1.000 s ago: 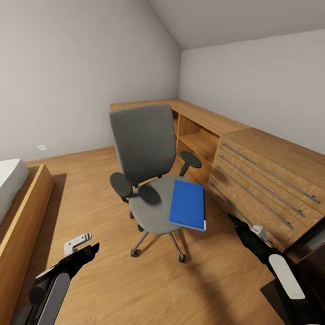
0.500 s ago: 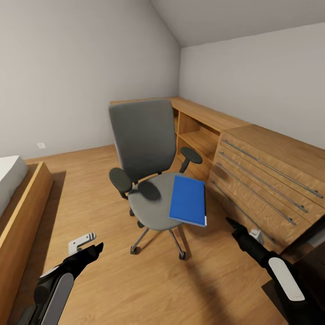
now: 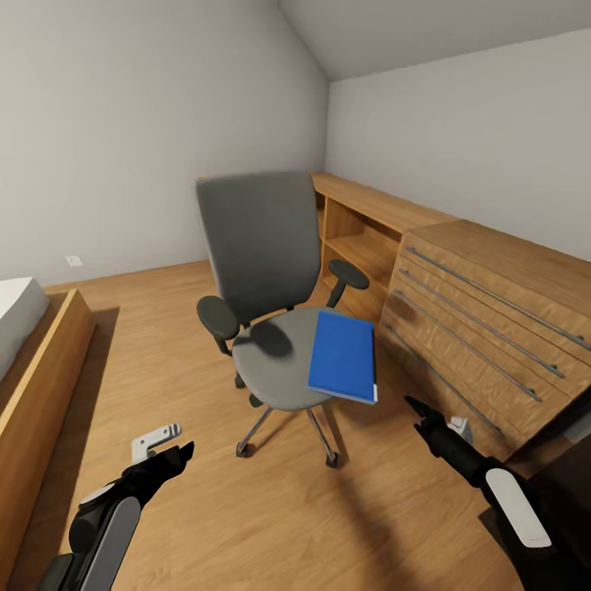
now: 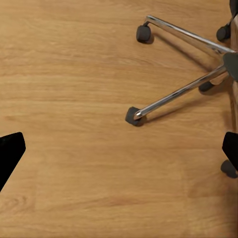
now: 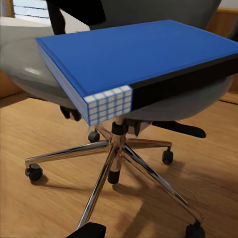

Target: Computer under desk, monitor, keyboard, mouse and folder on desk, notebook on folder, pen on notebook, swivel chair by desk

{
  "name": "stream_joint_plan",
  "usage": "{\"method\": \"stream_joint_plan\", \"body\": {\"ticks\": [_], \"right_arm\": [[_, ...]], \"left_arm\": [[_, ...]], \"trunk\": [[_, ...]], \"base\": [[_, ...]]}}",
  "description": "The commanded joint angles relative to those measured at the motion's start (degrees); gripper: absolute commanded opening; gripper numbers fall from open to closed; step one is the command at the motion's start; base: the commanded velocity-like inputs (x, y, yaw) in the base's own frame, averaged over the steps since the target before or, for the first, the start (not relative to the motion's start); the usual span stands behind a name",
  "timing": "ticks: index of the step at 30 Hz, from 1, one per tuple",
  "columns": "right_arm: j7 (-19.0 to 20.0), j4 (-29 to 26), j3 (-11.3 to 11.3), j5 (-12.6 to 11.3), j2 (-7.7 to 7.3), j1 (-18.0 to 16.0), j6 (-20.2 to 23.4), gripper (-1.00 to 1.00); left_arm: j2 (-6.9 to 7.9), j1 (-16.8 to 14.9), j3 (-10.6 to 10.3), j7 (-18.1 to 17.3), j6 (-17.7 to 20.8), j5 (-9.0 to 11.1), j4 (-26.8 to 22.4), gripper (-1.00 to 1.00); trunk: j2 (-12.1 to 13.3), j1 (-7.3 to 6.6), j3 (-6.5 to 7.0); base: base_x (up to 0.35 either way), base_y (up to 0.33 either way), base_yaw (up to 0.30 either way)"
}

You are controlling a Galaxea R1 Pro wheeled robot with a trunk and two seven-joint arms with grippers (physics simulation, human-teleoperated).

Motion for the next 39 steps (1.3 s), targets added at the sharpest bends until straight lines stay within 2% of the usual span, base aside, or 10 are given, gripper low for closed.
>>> {"method": "stream_joint_plan", "body": {"ticks": [1,8,19,25,30,37,39], "right_arm": [[0.1,0.0,-0.1,-0.2,0.03,0.0,0.4,1.00],[0.7,0.0,0.0,-0.2,0.05,0.0,0.5,1.00],[5.1,-0.1,0.1,-0.2,0.18,0.0,0.5,1.00],[5.6,-0.1,0.1,-0.2,0.30,0.0,0.5,1.00],[7.1,-1.7,-1.2,-1.7,1.92,-0.4,1.1,1.00],[7.1,-4.0,-1.1,-3.7,4.18,-0.3,1.1,1.00],[7.1,-4.6,-1.0,-4.4,4.42,-0.3,1.1,1.00]], "left_arm": [[0.01,0.0,0.0,0.5,0.2,0.6,-0.1,1.00],[0.00,0.0,-0.1,0.5,0.2,0.5,0.1,1.00],[0.00,0.0,-0.1,0.5,0.1,0.5,0.1,1.00],[0.00,0.0,-0.1,0.5,0.1,0.4,0.1,1.00],[-1.26,-0.1,-0.3,0.5,0.1,0.4,1.7,1.00],[-1.06,-0.1,-0.3,0.5,0.0,0.2,3.5,1.00],[-1.06,-0.1,-0.3,0.5,0.0,0.1,3.5,1.00]], "trunk": [[-0.4,0.22,-0.23],[-3.2,1.75,-1.49],[-7.7,4.17,-3.46],[-10.1,5.49,-4.54],[-10.1,5.48,-4.53],[-10.1,5.48,-4.53],[-10.1,5.48,-4.53]], "base": [[0.000,0.000,0.000],[0.000,0.000,0.000],[0.000,0.000,0.000],[0.000,0.000,0.000],[0.000,0.000,0.000],[0.000,0.000,0.000],[0.000,0.000,0.000]]}}
